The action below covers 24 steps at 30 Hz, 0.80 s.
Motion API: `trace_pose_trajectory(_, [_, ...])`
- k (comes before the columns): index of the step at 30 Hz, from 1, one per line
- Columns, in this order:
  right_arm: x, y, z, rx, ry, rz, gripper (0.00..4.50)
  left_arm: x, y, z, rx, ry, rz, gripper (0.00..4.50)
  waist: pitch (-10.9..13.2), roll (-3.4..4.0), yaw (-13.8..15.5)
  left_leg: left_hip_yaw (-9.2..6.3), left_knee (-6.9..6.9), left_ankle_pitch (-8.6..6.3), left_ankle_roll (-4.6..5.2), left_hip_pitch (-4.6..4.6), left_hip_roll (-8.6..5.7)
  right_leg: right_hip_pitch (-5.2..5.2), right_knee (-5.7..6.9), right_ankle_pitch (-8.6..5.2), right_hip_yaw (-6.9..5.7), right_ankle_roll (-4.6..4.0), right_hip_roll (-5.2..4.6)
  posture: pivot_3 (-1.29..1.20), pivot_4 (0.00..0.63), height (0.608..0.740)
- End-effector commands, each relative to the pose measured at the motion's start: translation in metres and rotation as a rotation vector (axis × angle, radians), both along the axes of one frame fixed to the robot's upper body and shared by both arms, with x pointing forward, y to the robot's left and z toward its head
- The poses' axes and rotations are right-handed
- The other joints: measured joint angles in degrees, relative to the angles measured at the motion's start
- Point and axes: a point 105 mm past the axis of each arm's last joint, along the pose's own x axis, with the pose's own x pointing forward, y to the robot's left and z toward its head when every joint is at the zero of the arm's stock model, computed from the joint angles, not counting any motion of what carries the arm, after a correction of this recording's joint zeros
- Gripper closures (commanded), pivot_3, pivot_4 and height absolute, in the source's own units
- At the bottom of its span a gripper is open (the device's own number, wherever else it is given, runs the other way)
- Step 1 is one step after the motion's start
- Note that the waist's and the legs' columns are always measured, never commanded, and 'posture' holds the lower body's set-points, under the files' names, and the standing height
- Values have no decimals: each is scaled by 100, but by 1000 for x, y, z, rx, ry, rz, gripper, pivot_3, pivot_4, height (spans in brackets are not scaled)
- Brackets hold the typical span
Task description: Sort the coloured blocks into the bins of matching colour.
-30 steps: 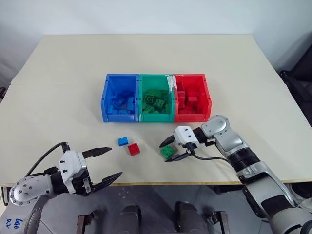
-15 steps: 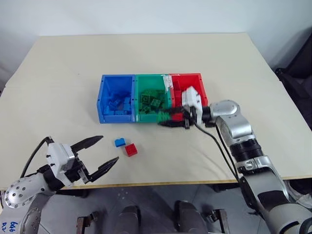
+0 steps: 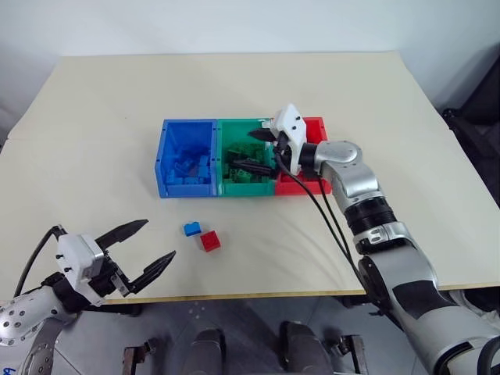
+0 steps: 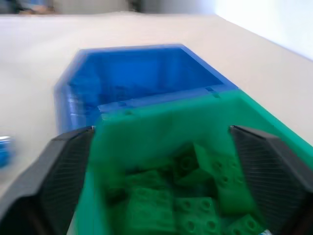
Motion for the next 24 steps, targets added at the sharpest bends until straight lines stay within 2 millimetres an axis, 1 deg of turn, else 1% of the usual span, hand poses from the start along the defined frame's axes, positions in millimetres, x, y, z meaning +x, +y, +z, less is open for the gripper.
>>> trace_pose_trajectory(1, [-38, -13, 0, -14, -50, 208, 28, -3, 15, 5, 4, -16, 49, 0, 0, 0, 17, 0, 0, 0, 1, 0, 0, 1, 0, 0, -1, 0, 0, 0, 150, 740])
trace_pose_trajectory(2, [-45, -17, -5, -26, -47, 239, 28, -4, 17, 4, 11, -11, 53, 0, 0, 0, 23, 0, 1, -1, 1, 0, 0, 4, -3, 0, -1, 0, 0, 0, 150, 740])
trace_pose_trajectory(4, [-61, -40, -26, -90, -73, 279, 28, -8, 32, -2, 50, 25, 70, 0, -1, -1, 30, 0, 4, -2, 3, 0, 0, 7, -5, 0, -2, 1, 0, 0, 150, 740])
trace_pose_trajectory(6, [-76, -63, -47, -166, -70, 317, 28, -11, 42, -7, 96, 64, 68, 0, -1, -1, 30, 0, 4, -3, 5, 2, 0, 11, -8, 0, -6, 1, 0, 0, 150, 740])
trace_pose_trajectory(8, [-80, -85, -65, -228, -32, 290, 28, -13, 46, -12, 133, 100, 53, 0, 0, -1, 27, 2, 4, -5, 8, 2, -1, 13, -12, 0, -6, 1, 0, 0, 150, 740])
trace_pose_trajectory(9, [-80, -93, -68, -232, -8, 263, 28, -13, 46, -14, 154, 116, 38, 0, 0, -1, 25, 5, 5, -6, 9, 4, -1, 14, -12, 0, -5, 1, 0, 0, 150, 740])
trace_pose_trajectory(11, [-78, -102, -66, -196, 1, 195, 28, -12, 43, -18, 194, 149, 8, 0, 0, -1, 9, 5, 8, -6, 9, 5, 0, 14, -12, 0, -5, 1, 0, 0, 150, 740])
trace_pose_trajectory(13, [-79, -109, -66, -201, -4, 150, 28, -4, 27, -14, 217, 140, -63, 0, 0, 0, 6, 9, 7, -5, 7, 12, 3, 14, -13, 0, -4, 1, 1, 0, 150, 740])
trace_pose_trajectory(15, [-81, -112, -63, -189, 4, 121, 28, 4, 7, -8, 230, 126, -145, 0, 1, 1, 24, 7, 8, -4, 5, 13, 3, 14, -12, 0, -4, 0, 1, 0, 150, 740])
trace_pose_trajectory(17, [-87, -112, -63, -184, 22, 111, 28, 15, -23, -3, 248, 120, -254, 0, 1, 1, 69, 3, 15, -3, 4, 11, 4, 16, -8, 0, -5, 0, 1, 0, 150, 740])
trace_pose_trajectory(19, [-96, -109, -62, -181, 73, 128, 28, 26, -46, -3, 287, 140, -317, 0, 1, 1, 120, -1, 21, -3, 4, 9, 1, 21, -5, 2, -4, 5, 0, 0, 150, 740])
trace_pose_trajectory(21, [-104, -104, -55, -153, 98, 135, 28, 33, -59, -9, 353, 181, -346, 0, 1, 1, 161, -1, 23, -3, 4, 8, -1, 21, 2, 4, -4, 7, 0, 0, 150, 740])
trace_pose_trajectory(24, [-110, -97, -42, -112, 61, 117, 28, 46, -74, -18, 408, 247, -356, 0, 1, 3, 128, 3, 17, -3, 3, 10, 0, 16, 4, 4, -2, 7, 0, 0, 150, 740])
